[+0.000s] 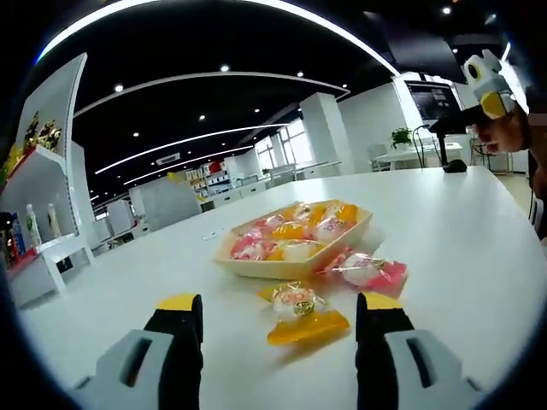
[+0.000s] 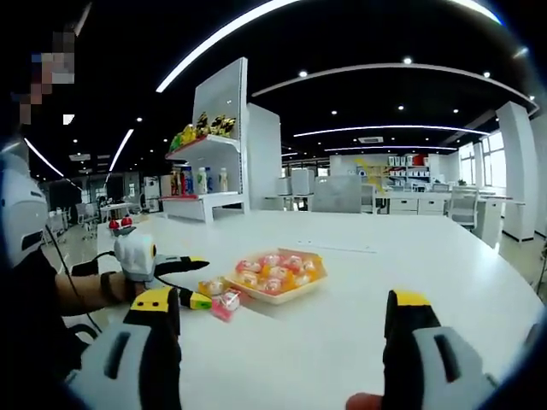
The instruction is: Pick up the marshmallows scattered on the table and place them into the bowl on the table
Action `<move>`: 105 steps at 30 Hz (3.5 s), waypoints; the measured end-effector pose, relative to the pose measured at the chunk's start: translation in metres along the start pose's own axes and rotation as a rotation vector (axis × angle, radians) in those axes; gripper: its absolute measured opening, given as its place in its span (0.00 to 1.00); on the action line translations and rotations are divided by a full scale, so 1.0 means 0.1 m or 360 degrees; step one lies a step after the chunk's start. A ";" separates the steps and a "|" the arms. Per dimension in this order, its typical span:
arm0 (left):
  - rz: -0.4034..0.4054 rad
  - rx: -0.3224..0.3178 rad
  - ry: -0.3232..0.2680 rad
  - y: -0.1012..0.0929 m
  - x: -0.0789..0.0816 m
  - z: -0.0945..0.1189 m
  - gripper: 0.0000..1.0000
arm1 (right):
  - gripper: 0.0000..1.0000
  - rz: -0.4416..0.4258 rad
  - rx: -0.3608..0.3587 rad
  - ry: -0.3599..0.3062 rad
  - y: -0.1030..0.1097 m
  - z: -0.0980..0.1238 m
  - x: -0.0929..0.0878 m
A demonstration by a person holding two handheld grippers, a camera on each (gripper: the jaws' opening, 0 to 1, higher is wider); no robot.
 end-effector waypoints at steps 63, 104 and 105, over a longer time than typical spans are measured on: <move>0.0164 0.0022 0.0175 0.09 -0.07 -0.07 0.20 | 0.97 0.0085 -0.0035 0.0128 0.00 0.04 -0.05; 0.0138 0.0027 -0.0009 0.24 0.60 0.54 0.20 | 0.97 0.0104 -0.0054 0.0172 -0.04 -0.01 -0.05; 0.0130 0.0021 -0.0011 0.24 0.62 0.55 0.21 | 0.97 0.0106 -0.0054 0.0172 -0.04 -0.01 -0.04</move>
Point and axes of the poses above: the point that each gripper's makers call its tool centre point, and the gripper's own axes: z roughly backward along the fingers, y roughly to its left, x roughly out of its top, the point moved 10 cm from there along z, roughly backward along the fingers, and after that the axes turned 12 degrees about x, right-handed, at the moved point
